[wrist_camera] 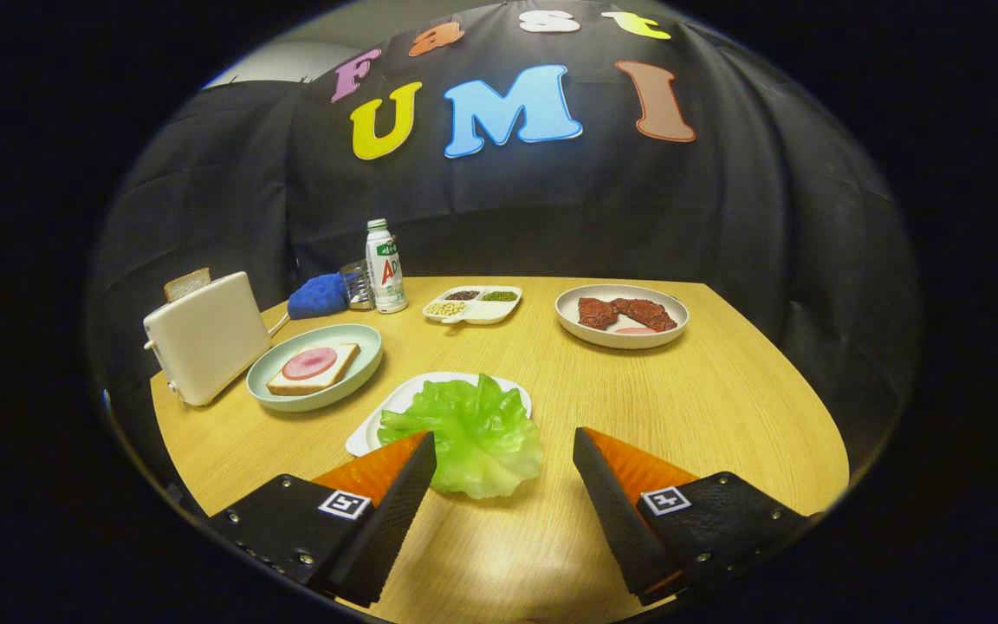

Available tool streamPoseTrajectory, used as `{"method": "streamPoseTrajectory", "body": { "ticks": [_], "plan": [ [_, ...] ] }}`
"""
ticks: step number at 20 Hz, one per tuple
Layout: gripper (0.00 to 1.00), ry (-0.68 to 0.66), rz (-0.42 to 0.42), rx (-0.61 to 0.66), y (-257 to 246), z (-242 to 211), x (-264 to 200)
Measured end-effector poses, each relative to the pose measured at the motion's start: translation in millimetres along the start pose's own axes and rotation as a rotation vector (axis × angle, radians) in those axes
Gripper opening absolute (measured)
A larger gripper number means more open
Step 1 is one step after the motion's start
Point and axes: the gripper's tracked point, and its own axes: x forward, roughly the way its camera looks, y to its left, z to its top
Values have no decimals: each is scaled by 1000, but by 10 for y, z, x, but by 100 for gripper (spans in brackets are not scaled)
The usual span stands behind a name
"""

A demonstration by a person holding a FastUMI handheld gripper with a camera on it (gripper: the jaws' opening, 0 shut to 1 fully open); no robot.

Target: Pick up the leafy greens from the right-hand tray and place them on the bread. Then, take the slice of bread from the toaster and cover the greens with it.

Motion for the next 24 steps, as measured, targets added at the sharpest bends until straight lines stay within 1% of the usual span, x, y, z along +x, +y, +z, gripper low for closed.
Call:
{"method": "streamPoseTrajectory", "body": {
  "ticks": [3,5,6,7,8,10,11,12,15,18,21,24],
  "plan": [
    [96,41,3,-16,33,-72,50],
    [75,73,-9,-34,10,-141,105],
    [67,89,-23,-53,-3,-232,219],
    [46,91,-39,-43,-84,-202,219],
    [26,101,-31,-45,-54,-189,153],
    [32,79,-26,-47,-66,-41,119],
    [18,75,-31,-36,-102,-179,435],
    [5,79,-15,-43,-53,-94,166],
    [5,57,17,-44,24,-49,55],
    [5,1,22,-65,96,81,-43],
    [5,-26,20,-87,149,157,-103],
    [5,-50,31,-83,210,245,-98]
  ]
}}
